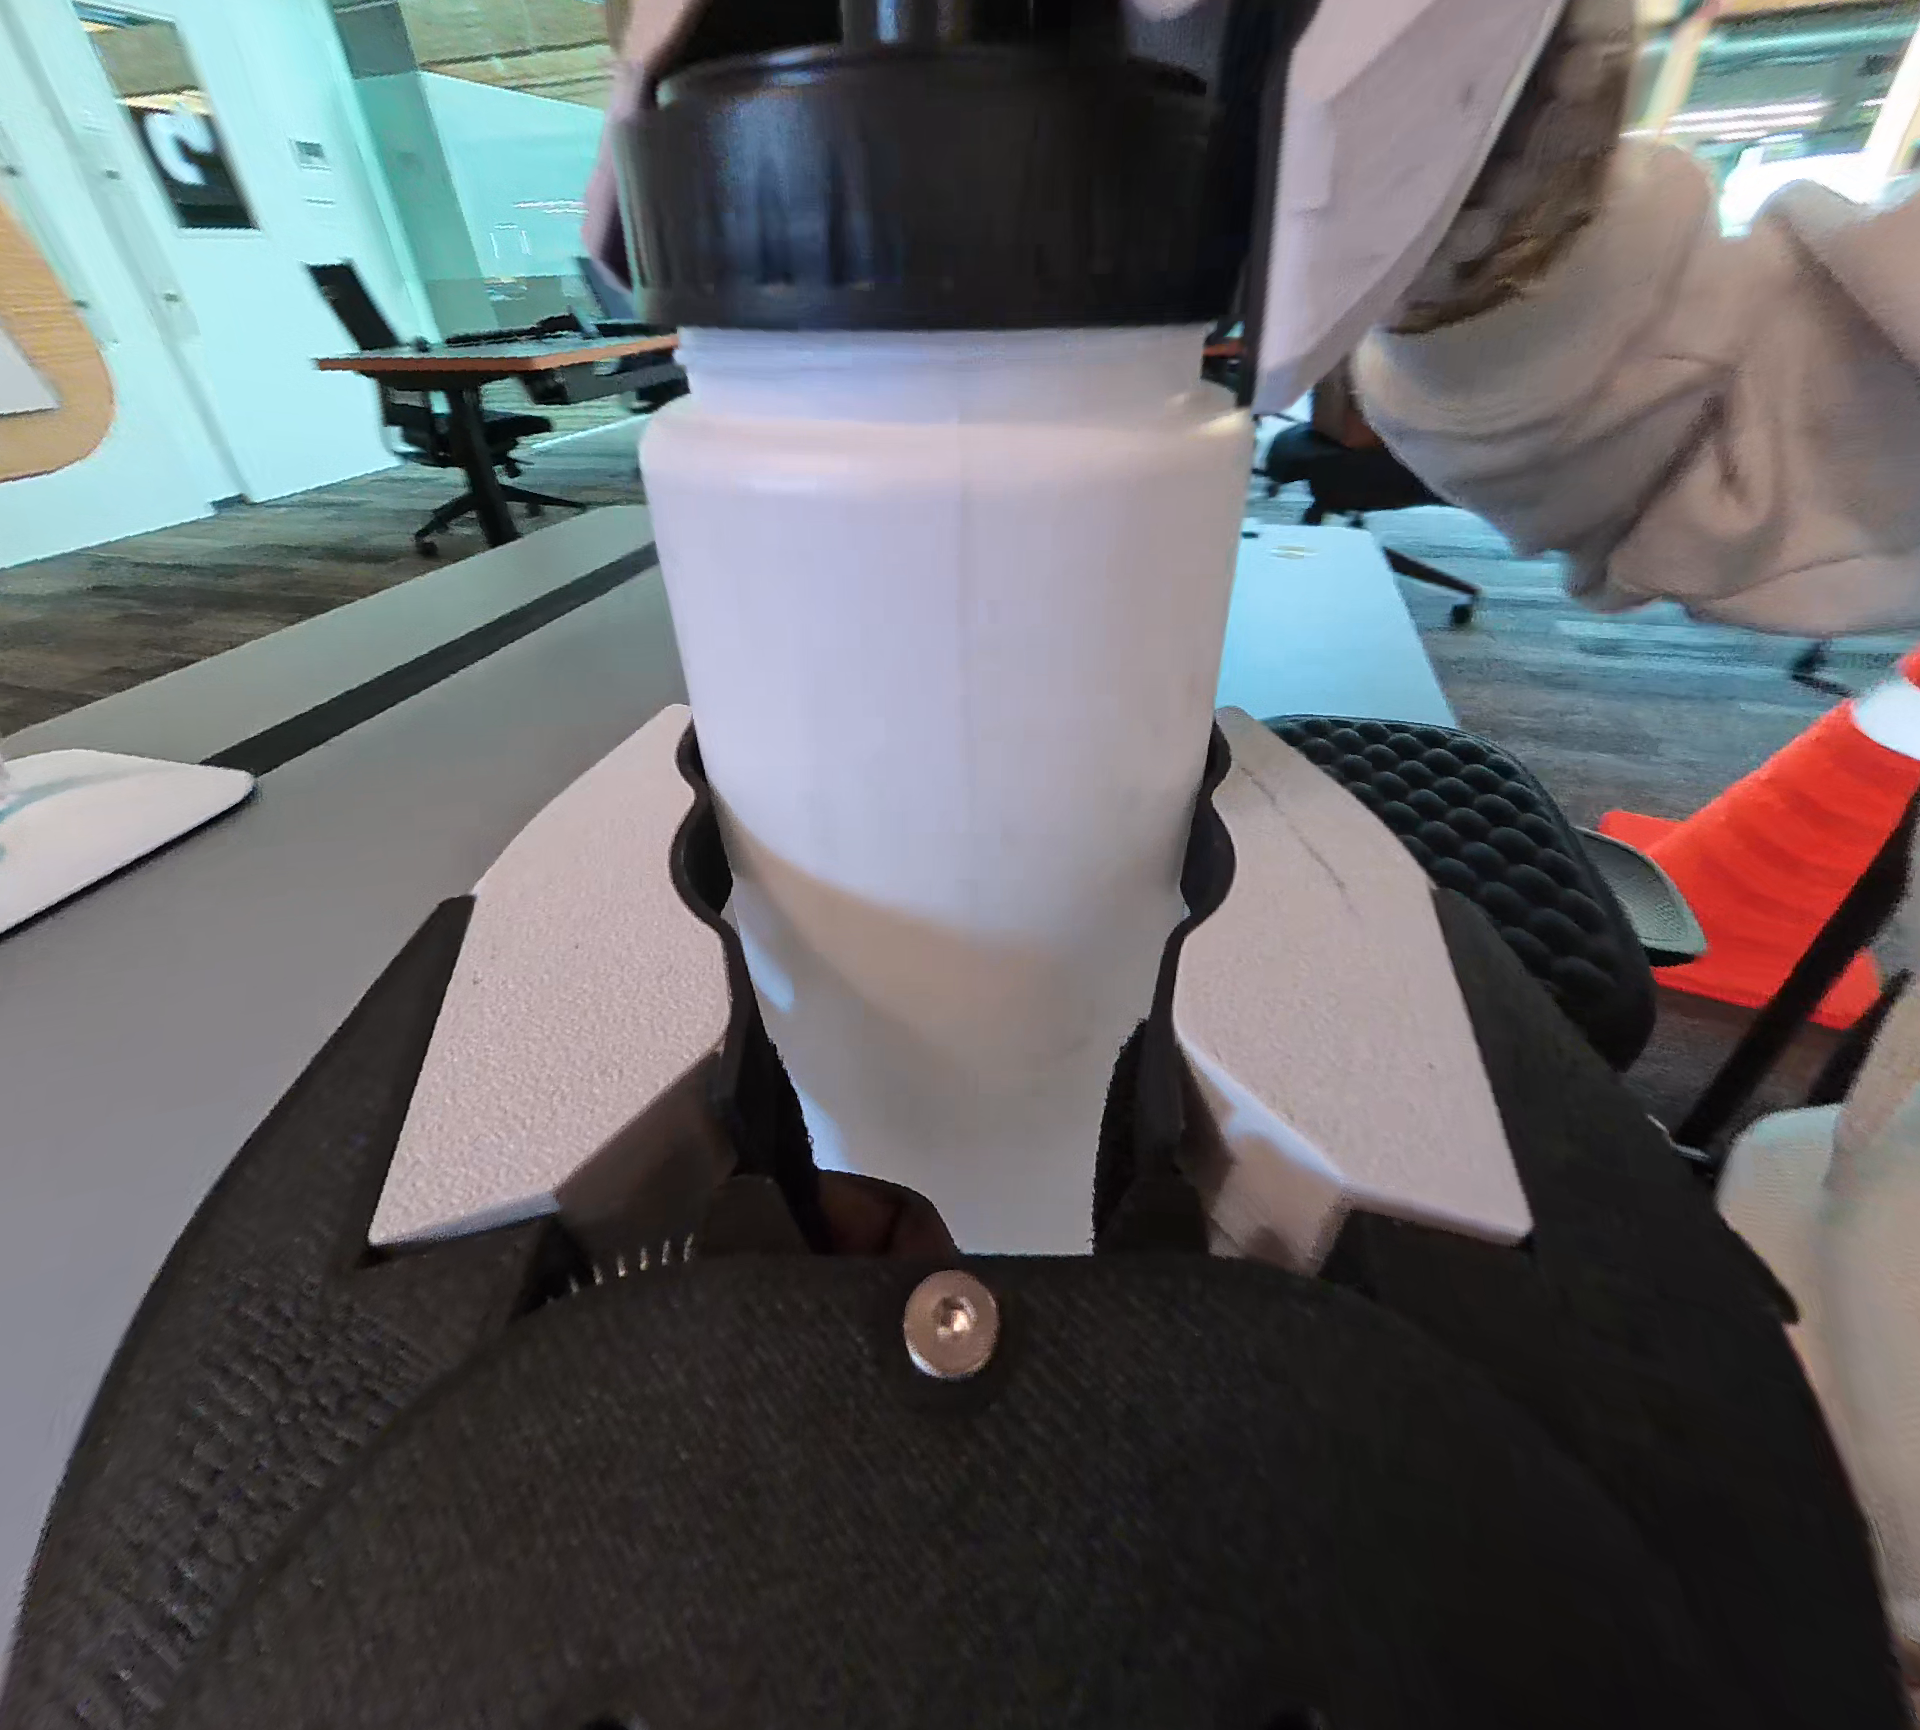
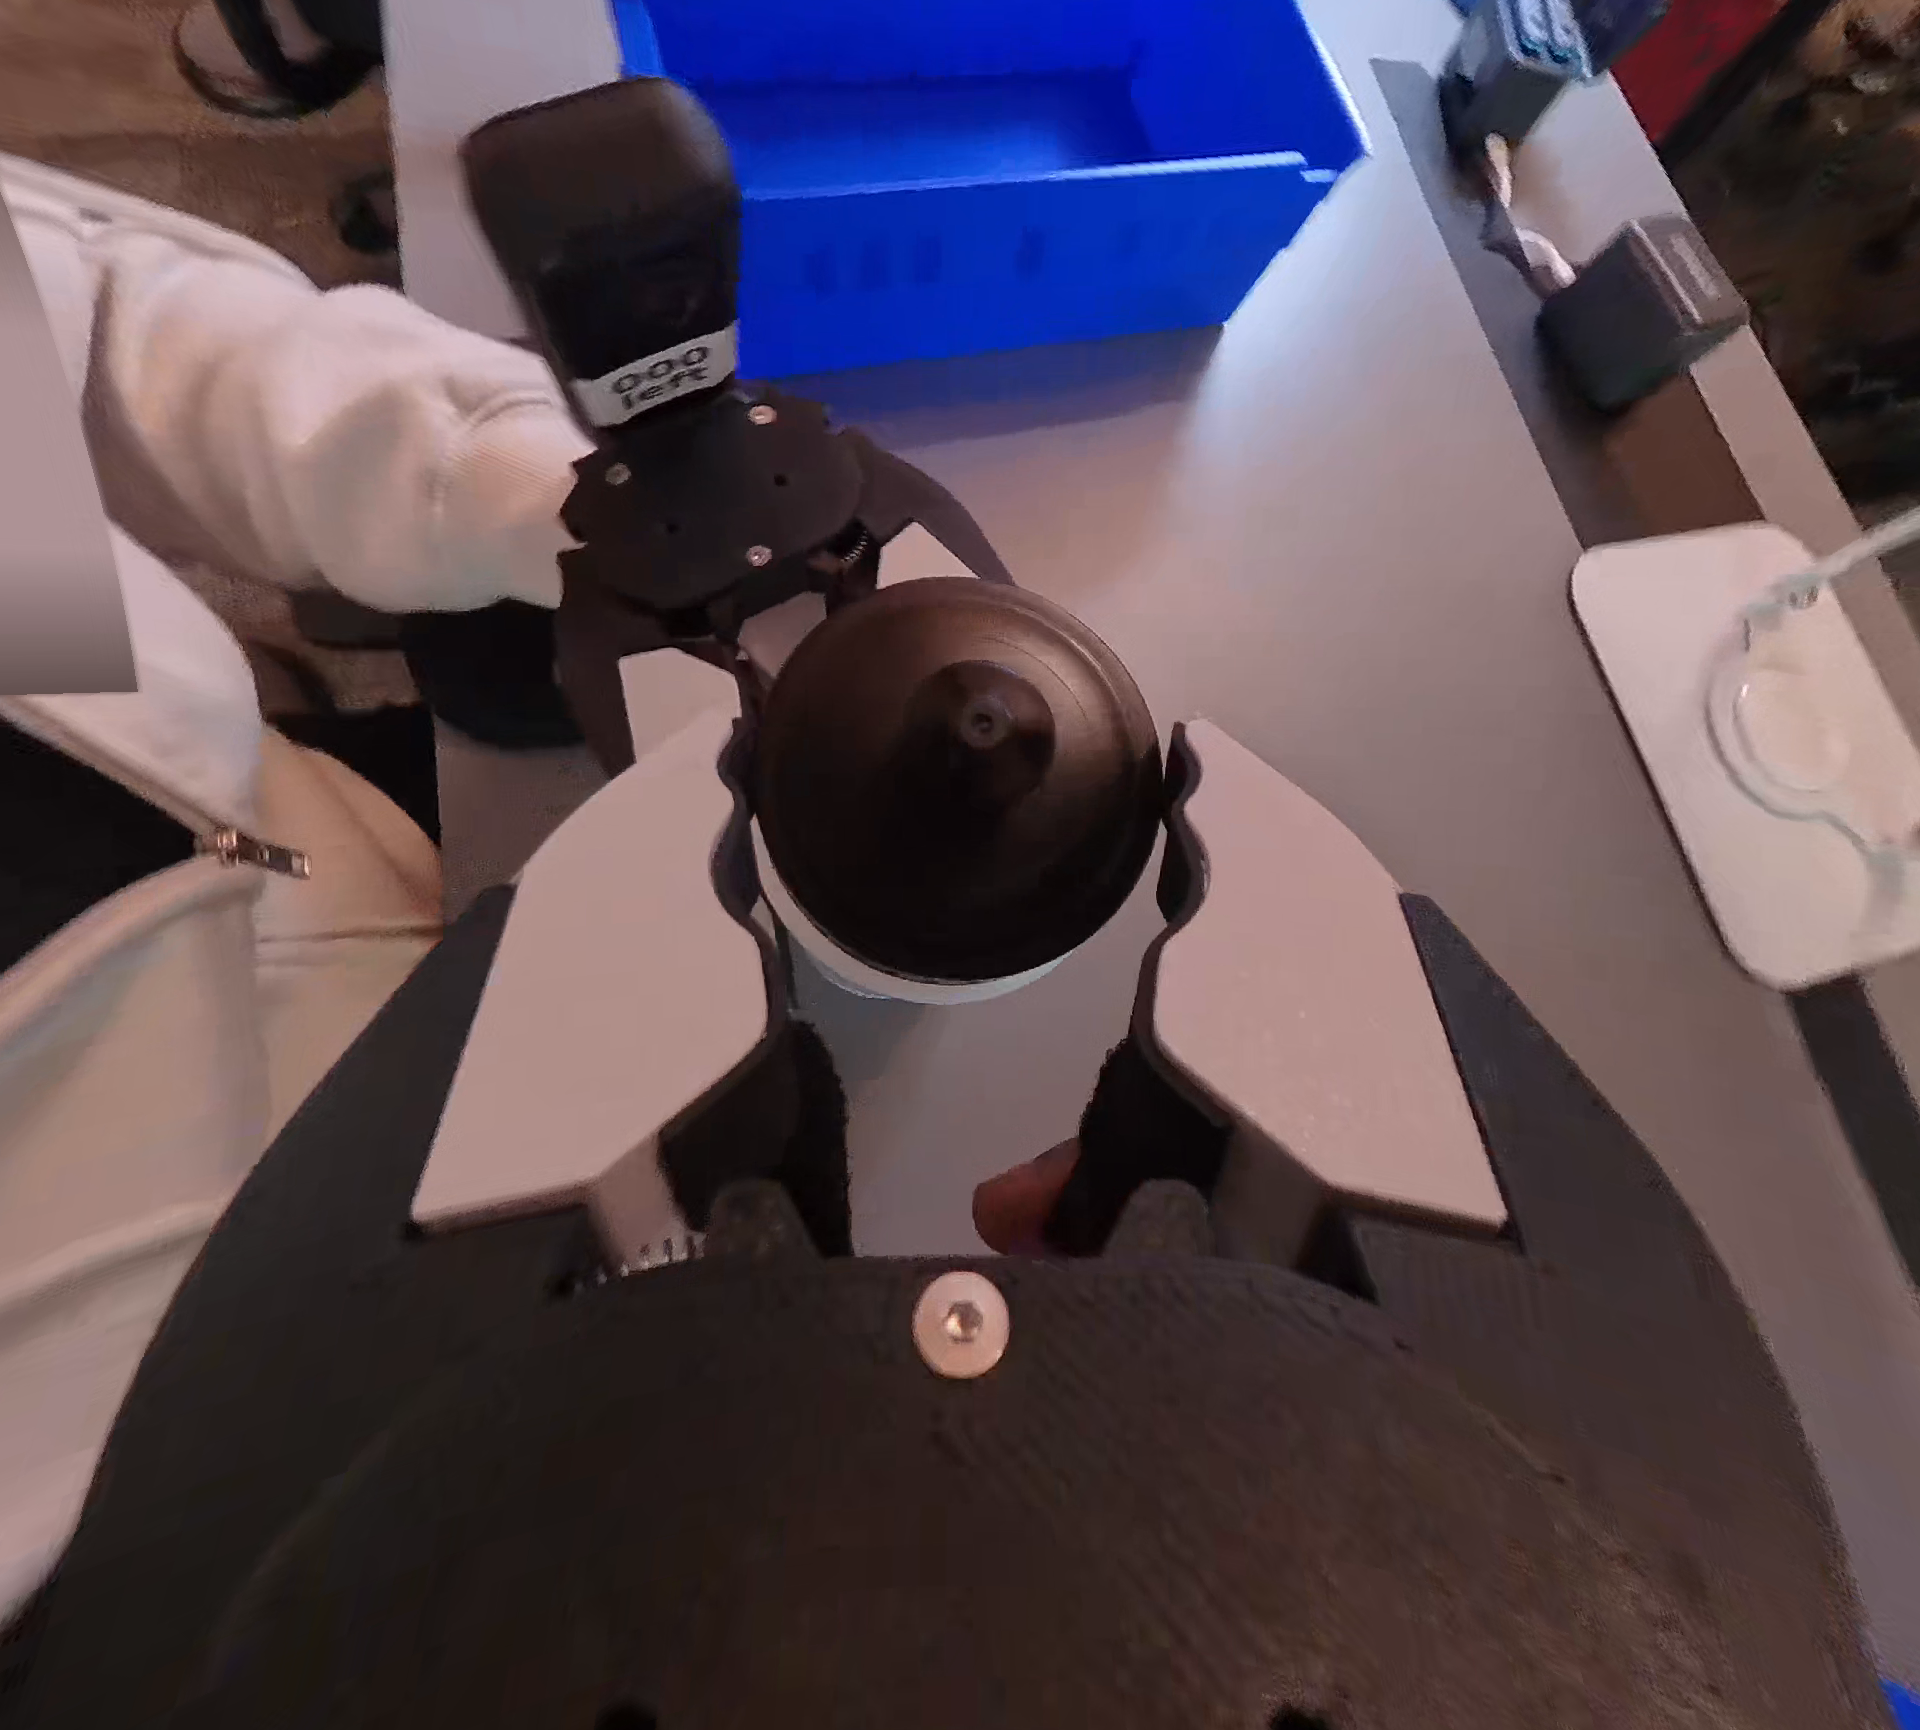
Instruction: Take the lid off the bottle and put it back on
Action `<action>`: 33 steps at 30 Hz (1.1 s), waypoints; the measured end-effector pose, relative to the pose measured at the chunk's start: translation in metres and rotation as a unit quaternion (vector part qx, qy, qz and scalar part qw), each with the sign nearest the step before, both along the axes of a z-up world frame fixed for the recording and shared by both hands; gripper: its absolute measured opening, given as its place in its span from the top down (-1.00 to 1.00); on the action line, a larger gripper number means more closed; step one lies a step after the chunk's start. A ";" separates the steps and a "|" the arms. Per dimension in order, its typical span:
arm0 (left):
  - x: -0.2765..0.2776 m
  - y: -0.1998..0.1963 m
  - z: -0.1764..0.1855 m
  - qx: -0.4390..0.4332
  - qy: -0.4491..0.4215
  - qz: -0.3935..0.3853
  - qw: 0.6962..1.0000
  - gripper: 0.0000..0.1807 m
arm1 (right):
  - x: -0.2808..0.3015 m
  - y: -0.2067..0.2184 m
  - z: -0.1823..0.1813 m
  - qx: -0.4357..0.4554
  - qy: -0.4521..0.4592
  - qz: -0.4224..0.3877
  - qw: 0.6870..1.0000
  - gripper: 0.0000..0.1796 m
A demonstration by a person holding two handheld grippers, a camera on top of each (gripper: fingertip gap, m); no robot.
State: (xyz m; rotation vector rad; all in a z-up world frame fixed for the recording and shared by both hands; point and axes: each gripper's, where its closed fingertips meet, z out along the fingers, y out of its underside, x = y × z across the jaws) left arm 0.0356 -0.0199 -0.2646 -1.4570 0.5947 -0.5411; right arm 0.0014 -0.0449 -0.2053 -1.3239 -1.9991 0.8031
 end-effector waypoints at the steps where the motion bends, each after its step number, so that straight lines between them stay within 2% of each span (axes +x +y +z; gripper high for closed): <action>1: 0.001 -0.003 0.000 0.001 0.001 -0.017 1.000 0.03 | 0.000 -0.003 0.001 0.011 0.002 0.039 0.999 0.16; 3: 0.004 -0.007 0.000 0.006 0.008 -0.036 0.999 0.03 | 0.005 -0.013 0.002 0.024 0.009 0.149 0.989 0.16; 7: 0.011 -0.012 0.000 0.008 0.007 -0.072 0.997 0.04 | 0.015 -0.020 0.002 0.028 0.022 0.297 0.954 0.16; 14: 0.016 -0.021 0.000 0.015 0.011 -0.110 0.994 0.04 | 0.025 -0.032 0.001 0.076 0.001 0.405 0.911 0.16; 16: 0.013 -0.018 -0.001 -0.003 -0.006 -0.101 0.995 0.03 | 0.020 -0.027 0.001 0.071 -0.030 0.379 0.922 0.16; 17: 0.009 -0.015 -0.001 -0.011 -0.016 -0.089 0.996 0.03 | 0.014 -0.024 0.005 0.058 -0.033 0.347 0.935 0.08; 19: 0.007 -0.011 -0.001 -0.013 -0.015 -0.071 0.997 0.03 | 0.004 -0.016 0.013 0.025 -0.059 0.253 0.965 -0.05; 21: 0.005 -0.007 -0.001 -0.014 -0.015 -0.048 0.999 0.03 | -0.001 0.005 0.010 0.033 -0.094 0.126 0.987 -0.18; 23: 0.003 -0.004 -0.001 -0.015 -0.011 -0.030 0.999 0.03 | 0.003 0.004 0.007 -0.003 -0.117 0.055 0.992 -0.13; 26: 0.003 -0.002 -0.001 -0.013 -0.002 -0.015 1.000 0.03 | 0.008 -0.011 0.001 -0.027 -0.129 0.034 0.991 -0.11; 29: 0.004 -0.003 -0.001 -0.015 0.000 -0.020 1.000 0.03 | 0.003 -0.006 0.001 0.024 -0.107 0.024 0.994 0.17; 33: 0.006 -0.009 -0.002 -0.018 -0.004 -0.058 0.998 0.03 | 0.005 -0.013 0.002 0.062 -0.105 0.141 0.982 0.18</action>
